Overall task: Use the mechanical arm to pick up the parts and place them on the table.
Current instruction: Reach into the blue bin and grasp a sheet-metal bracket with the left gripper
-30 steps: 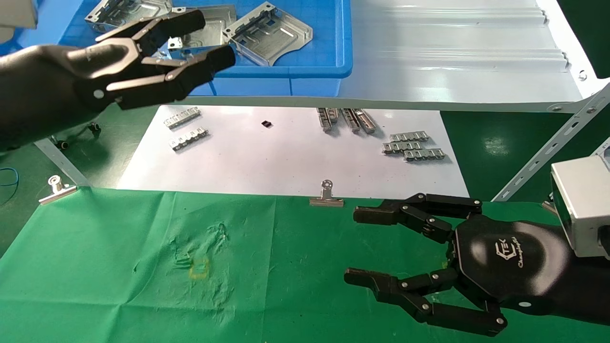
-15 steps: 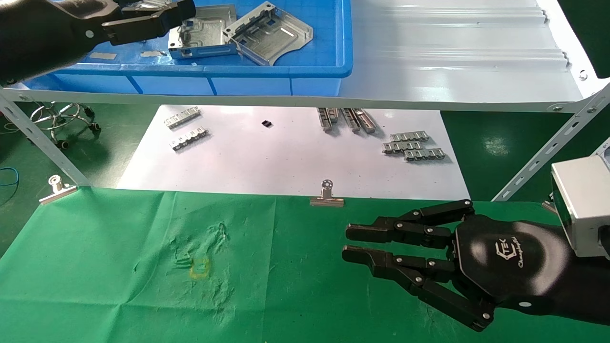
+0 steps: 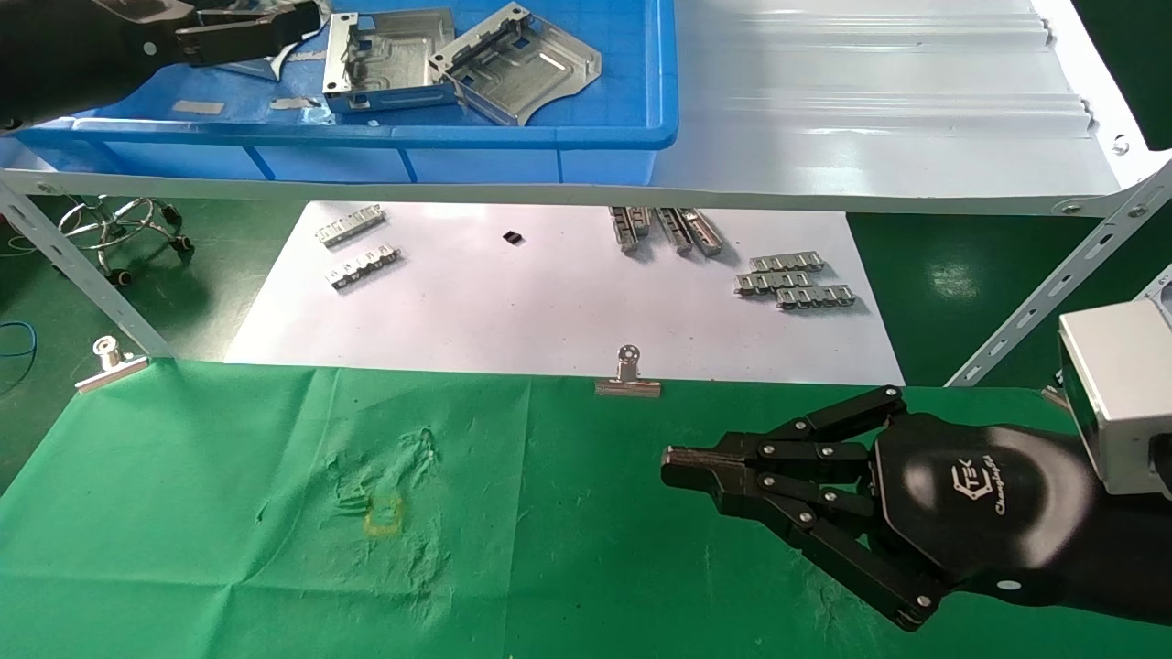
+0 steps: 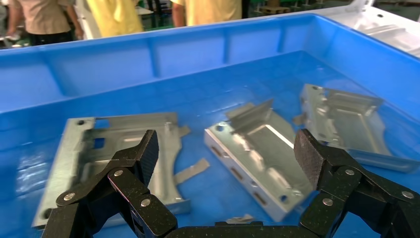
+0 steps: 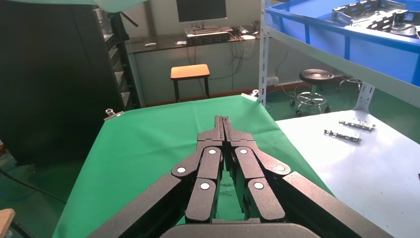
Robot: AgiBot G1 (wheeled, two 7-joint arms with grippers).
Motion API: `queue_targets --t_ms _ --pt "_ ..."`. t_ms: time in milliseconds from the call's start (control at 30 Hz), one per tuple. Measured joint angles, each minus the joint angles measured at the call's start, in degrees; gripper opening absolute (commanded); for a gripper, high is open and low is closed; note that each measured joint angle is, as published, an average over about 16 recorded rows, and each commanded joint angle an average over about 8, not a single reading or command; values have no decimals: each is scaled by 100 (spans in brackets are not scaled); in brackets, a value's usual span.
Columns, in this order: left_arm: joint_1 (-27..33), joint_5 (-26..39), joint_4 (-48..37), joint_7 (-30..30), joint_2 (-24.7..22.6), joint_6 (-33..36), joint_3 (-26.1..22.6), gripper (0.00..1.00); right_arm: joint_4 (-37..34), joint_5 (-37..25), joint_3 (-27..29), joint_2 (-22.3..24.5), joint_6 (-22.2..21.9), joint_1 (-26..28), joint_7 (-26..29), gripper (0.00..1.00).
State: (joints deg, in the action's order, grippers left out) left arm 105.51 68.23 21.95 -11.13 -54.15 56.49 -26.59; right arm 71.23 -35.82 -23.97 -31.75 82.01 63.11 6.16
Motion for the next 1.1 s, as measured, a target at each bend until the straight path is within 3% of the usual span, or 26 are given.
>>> queue_targets --t_ms 467,533,600,767,833,900,1100 --pt "630 422 -1132 360 -296 -713 -190 100 0 0 0 0 0 0 0 0" --pt "684 453 -1253 424 -341 -824 -202 96 0 0 0 0 0 0 0 0" --pt "728 475 -1357 503 -386 -937 -209 81 0 0 0 0 0 0 0 0" --pt "797 484 -1567 711 -491 -1175 -200 20 0 0 0 0 0 0 0 0" --pt "815 481 -1634 792 -528 -1250 -195 4 0 0 0 0 0 0 0 0" --pt "828 478 -1697 867 -562 -1320 -189 0 0 0 0 0 0 0 0 0" --pt "848 450 -1859 1047 -647 -1510 -162 0 0 0 0 0 0 0 0 0"
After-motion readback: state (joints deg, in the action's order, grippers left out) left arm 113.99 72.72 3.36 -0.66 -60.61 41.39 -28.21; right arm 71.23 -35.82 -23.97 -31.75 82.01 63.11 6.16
